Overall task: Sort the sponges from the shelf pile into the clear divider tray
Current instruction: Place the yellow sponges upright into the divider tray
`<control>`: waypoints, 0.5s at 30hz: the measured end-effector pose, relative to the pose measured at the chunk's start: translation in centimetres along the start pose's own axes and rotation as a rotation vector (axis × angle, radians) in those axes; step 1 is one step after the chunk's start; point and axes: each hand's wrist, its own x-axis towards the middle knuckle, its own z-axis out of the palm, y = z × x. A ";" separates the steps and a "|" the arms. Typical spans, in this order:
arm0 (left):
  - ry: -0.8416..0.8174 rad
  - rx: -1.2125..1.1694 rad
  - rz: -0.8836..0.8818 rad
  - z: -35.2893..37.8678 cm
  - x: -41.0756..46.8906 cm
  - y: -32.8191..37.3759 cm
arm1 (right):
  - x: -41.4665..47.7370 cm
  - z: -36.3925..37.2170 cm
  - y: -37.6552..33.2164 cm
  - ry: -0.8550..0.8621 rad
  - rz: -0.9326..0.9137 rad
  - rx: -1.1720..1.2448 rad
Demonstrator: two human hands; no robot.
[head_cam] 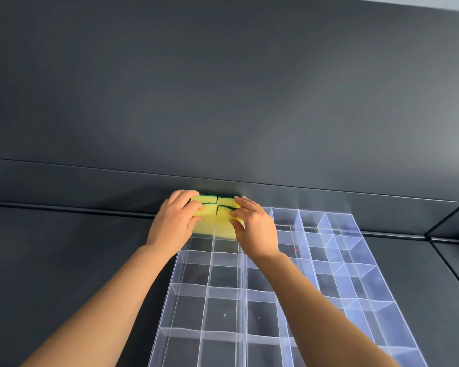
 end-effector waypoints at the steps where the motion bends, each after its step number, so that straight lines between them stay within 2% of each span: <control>1: -0.007 0.025 0.016 0.1 -0.1 0.0 | 0.0 0.1 0.0 0.014 -0.030 -0.007; 9: -0.087 0.110 0.003 0.7 -0.4 0.4 | -0.6 0.3 0.1 -0.068 -0.075 -0.062; 15: -0.113 0.229 -0.026 0.1 -0.7 1.0 | -1.4 0.0 -0.7 -0.241 -0.097 -0.279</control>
